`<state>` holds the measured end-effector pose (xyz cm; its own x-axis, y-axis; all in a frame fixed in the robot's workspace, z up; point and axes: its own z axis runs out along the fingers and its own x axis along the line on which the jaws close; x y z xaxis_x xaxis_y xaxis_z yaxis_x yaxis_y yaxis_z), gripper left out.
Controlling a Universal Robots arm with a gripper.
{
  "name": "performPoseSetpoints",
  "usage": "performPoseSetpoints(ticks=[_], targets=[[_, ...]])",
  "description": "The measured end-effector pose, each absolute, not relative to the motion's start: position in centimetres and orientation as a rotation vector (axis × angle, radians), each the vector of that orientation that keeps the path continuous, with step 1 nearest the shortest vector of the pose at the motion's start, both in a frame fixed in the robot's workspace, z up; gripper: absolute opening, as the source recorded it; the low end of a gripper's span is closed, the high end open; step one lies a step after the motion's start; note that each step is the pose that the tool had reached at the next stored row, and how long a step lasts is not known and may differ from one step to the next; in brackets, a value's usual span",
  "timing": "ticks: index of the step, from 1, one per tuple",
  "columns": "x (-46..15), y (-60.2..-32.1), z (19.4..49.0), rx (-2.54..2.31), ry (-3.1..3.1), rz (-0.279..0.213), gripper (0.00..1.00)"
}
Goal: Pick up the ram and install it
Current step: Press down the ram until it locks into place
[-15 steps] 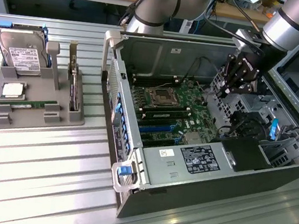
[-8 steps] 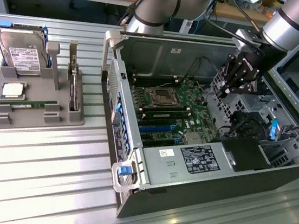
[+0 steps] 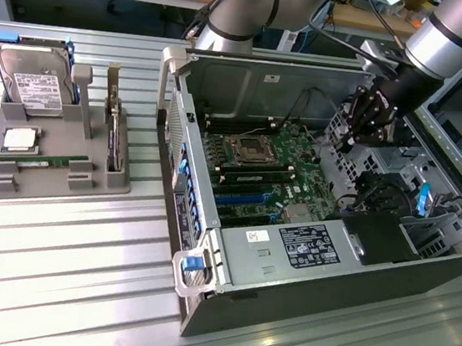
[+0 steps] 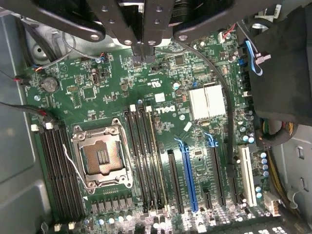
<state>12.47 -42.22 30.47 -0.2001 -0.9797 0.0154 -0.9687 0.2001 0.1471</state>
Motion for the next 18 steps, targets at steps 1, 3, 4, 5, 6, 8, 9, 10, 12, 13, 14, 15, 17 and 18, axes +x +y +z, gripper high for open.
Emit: performPoseSetpoints(ticks=[1, 3, 4, 5, 6, 8, 9, 10, 12, 13, 14, 15, 17, 18], targets=[[12.47, -42.22, 30.48, 1.887, -2.372, -0.155, 0.1], [12.47, -42.21, 30.47, 1.826, -2.416, -0.149, 0.1], [12.47, -42.21, 30.46, 1.805, -2.431, -0.148, 0.1], [12.47, -42.21, 30.46, 1.786, -2.444, -0.146, 0.1], [12.47, -42.22, 30.47, 1.77, -2.455, -0.144, 0.1], [12.47, -42.21, 30.46, 1.705, -2.5, -0.142, 0.1], [12.47, -42.21, 30.47, 1.667, -2.526, -0.142, 0.1], [12.47, -42.21, 30.47, 1.643, -2.541, -0.142, 0.1], [12.47, -42.21, 30.46, 1.565, -2.591, -0.142, 0.1], [12.47, -42.21, 30.46, 1.543, -2.605, -0.142, 0.1], [12.47, -42.21, 30.46, 1.499, -2.631, -0.144, 0.1], [12.47, -42.21, 30.46, 1.478, -2.644, -0.144, 0.1], [12.47, -42.21, 30.46, 1.43, -2.671, -0.145, 0.1], [12.47, -42.21, 30.45, 1.402, -2.687, -0.146, 0.1]])
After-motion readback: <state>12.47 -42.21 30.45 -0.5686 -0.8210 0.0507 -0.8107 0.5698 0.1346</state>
